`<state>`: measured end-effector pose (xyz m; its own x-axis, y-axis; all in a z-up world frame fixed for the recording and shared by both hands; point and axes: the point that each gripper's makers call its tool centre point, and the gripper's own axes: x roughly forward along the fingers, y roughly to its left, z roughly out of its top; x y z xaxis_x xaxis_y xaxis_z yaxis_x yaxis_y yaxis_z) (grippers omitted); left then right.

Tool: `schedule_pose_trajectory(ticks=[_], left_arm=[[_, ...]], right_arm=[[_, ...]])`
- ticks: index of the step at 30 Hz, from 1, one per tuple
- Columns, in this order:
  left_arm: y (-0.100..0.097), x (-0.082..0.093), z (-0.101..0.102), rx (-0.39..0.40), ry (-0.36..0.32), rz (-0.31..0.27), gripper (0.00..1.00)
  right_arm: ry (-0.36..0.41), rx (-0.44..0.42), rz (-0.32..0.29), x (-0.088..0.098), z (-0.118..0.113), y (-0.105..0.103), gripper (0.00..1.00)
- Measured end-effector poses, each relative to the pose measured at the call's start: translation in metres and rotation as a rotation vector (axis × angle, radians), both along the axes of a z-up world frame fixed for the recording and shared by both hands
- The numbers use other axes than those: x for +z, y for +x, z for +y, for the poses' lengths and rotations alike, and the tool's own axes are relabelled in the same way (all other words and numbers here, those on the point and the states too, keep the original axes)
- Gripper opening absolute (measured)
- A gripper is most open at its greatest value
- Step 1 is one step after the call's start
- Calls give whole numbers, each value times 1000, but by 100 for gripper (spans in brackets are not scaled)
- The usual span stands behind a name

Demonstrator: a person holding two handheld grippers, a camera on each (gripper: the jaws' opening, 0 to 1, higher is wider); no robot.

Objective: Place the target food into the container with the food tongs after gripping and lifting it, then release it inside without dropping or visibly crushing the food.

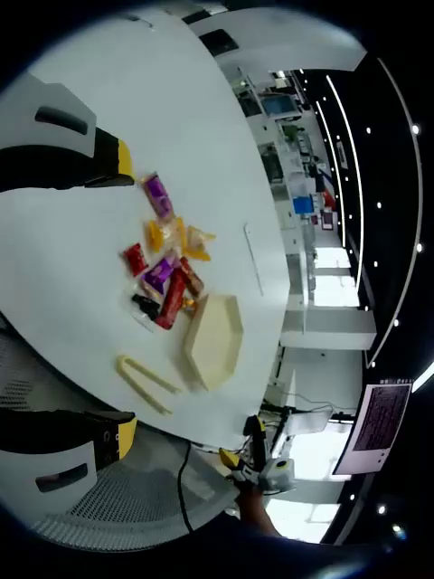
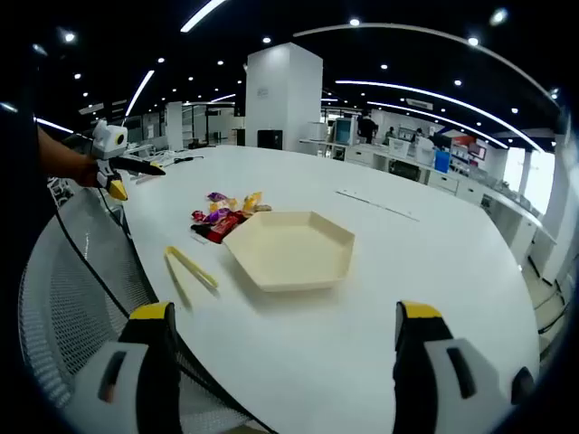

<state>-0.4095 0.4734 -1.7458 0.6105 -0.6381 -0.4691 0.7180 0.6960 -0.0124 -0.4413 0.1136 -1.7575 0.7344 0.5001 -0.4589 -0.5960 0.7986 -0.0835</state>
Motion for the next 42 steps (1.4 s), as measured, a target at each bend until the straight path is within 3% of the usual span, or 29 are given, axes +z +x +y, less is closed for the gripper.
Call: schedule_pose_trajectory(ticks=[24,42], left_arm=[[-8,0,0,-11,4,5,99],[-20,8,-1,-25,-6,-14,99]], right_arm=[[-15,28,3,1,1,-1,100],[-40,149,-18,5,30,-1,100]])
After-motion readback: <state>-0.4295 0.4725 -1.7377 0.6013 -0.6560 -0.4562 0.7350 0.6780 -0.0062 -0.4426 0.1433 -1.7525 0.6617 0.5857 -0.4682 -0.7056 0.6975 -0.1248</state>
